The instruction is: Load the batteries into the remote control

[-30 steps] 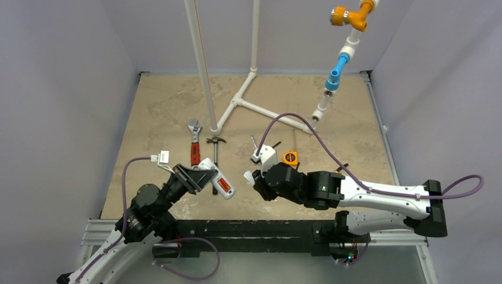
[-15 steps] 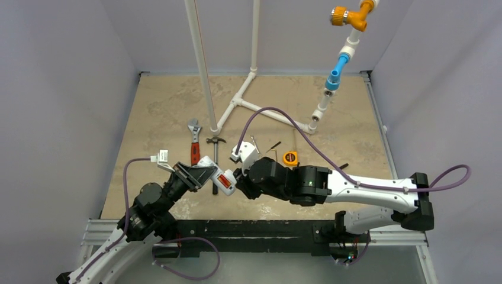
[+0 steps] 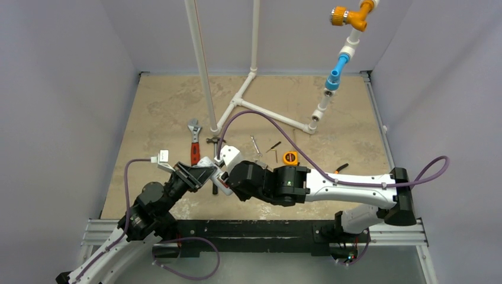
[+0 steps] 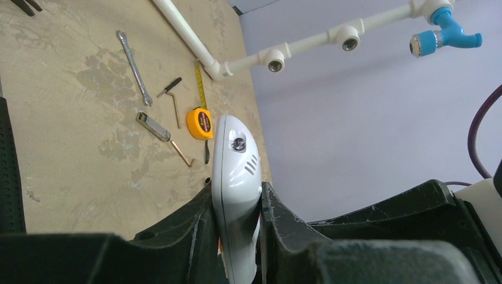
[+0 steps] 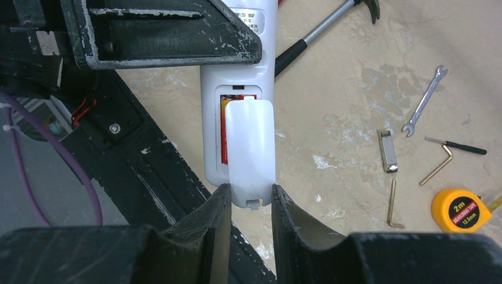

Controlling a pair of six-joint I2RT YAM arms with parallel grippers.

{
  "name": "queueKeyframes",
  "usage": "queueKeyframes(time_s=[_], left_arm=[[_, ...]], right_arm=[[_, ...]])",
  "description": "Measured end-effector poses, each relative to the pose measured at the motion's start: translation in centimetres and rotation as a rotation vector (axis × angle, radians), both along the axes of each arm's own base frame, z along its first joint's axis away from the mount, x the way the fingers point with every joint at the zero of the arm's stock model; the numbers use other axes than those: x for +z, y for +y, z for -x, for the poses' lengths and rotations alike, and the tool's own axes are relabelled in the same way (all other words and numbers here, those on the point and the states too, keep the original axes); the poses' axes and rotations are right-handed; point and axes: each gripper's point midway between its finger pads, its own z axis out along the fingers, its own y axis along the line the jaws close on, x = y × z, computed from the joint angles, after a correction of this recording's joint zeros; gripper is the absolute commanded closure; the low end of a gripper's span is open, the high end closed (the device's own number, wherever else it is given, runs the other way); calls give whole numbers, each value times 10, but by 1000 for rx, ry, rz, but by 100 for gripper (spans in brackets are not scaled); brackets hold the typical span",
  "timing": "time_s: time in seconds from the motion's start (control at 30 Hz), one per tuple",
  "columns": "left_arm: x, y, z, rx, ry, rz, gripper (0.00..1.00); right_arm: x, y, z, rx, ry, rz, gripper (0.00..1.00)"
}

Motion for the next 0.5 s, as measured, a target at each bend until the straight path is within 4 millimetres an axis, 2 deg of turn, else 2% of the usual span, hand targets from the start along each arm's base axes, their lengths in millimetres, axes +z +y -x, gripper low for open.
queueKeyframes(time_s=[0.23,0.5], left_arm=[[-9,1,-1,10,36,-15,100],[-10,2,-1,17,52,-7,100]], right_arm=[[4,4,-5,-20,-18,6,88],[-2,9,-6,-22,-18,25,88]])
